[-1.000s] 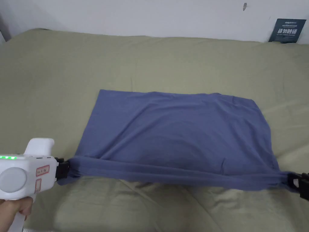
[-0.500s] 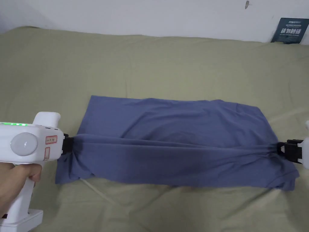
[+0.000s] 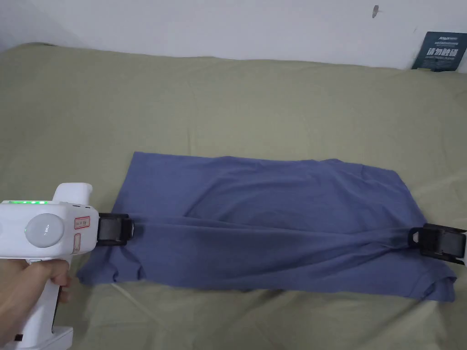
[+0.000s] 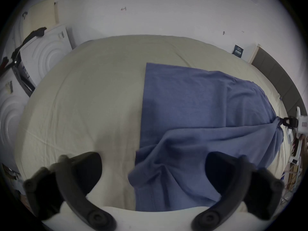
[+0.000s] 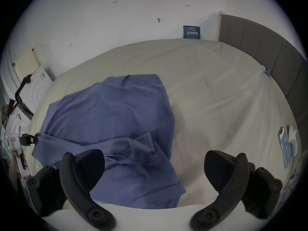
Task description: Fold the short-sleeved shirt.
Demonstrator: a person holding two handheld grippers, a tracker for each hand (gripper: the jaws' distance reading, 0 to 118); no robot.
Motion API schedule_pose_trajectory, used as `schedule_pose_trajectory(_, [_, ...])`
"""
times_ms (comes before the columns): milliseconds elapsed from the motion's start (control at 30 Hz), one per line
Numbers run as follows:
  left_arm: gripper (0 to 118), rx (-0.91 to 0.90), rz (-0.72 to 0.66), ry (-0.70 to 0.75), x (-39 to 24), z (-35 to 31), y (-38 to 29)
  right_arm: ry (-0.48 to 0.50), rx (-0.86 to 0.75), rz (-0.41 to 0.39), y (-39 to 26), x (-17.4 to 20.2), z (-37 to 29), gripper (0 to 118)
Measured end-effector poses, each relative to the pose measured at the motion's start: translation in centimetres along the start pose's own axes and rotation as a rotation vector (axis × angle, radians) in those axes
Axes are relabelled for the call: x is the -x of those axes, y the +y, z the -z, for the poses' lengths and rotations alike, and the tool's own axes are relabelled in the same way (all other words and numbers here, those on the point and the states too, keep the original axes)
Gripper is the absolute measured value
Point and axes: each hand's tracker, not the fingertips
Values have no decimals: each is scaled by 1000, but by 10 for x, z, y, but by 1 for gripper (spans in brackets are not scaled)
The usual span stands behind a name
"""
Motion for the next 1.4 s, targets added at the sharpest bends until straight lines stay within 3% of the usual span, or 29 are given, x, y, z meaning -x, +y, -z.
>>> schedule_pose_trajectory(100, [112, -15, -21, -1, 7, -19, -15, 19, 14, 16, -16, -4, -15, 117])
schedule_pose_trajectory(133, [98, -17, -25, -4, 11, -25, -21, 36, 11, 14, -21, -5, -20, 110])
schedule_pose_trajectory(167, [61, -22, -33, -5, 11, -33, -27, 45, 2, 9, -27, -5, -25, 80])
schedule_pose_trajectory(200, [3, -22, -38, -15, 11, -38, -33, 36, 3, 2, -32, -3, -29, 21])
schedule_pose_trajectory(233, [0, -18, -38, -18, 12, -38, -35, 1, -4, -29, -36, -2, -29, 0])
schedule_pose_trajectory(267, [0, -58, -13, 6, 11, -42, -37, -42, -62, -65, -43, -1, -31, 0])
schedule_pose_trajectory(333, [0, -1, -37, -24, 13, -44, -42, 2, -10, -30, -49, -5, -32, 0])
schedule_pose_trajectory(367, [6, 8, -69, -49, 11, -43, -45, 23, -5, -12, -53, -7, -33, 0])
schedule_pose_trajectory(400, [41, 7, -86, -53, 10, -42, -46, 6, -7, -17, -54, -6, -34, 0])
schedule_pose_trajectory(433, [114, 13, -111, -52, 9, -41, -48, 3, -8, -21, -56, -6, -34, 0])
schedule_pose_trajectory(467, [116, 0, -85, -13, 8, -37, -45, 6, -5, -25, -59, -6, -35, 0])
schedule_pose_trajectory(700, [112, 121, -49, 42, -7, 2, -44, 14, 20, -21, -66, -10, -31, 0])
schedule_pose_trajectory(733, [105, 112, -46, 34, -8, 4, -45, 16, 25, -17, -68, -11, -31, 0])
schedule_pose_trajectory(833, [67, 89, 9, 24, -6, -10, -43, 21, 35, -21, -68, -14, -31, 0])
schedule_pose_trajectory(900, [16, 70, 5, -3, -3, -15, -40, 31, 39, -22, -68, -17, -32, 0])
schedule_pose_trajectory(933, [5, 72, -3, -15, -6, -16, -38, 34, 37, -16, -66, -17, -31, 0])
schedule_pose_trajectory(1033, [4, 80, 59, 20, -18, -13, -37, 41, 29, -2, -65, -18, -31, 1])
schedule_pose_trajectory(1067, [5, 81, 49, 12, -17, -12, -37, 43, 31, -1, -62, -17, -30, 5])
schedule_pose_trajectory(1100, [5, 85, 42, 10, -16, -11, -37, 67, 41, 6, -61, -16, -29, 29])
schedule_pose_trajectory(1133, [4, 81, 32, 6, -16, -10, -37, 69, 46, 3, -60, -16, -29, 84])
schedule_pose_trajectory(1167, [5, 78, 29, 4, -15, -11, -39, 90, 75, -10, -59, -15, -24, 111])
schedule_pose_trajectory(1333, [5, 81, 10, -2, -14, -13, -40, 77, 104, -37, -52, -5, -7, 113])
schedule_pose_trajectory(1400, [5, 85, 7, -1, -14, -13, -40, 66, 111, -42, -49, -2, 0, 108])
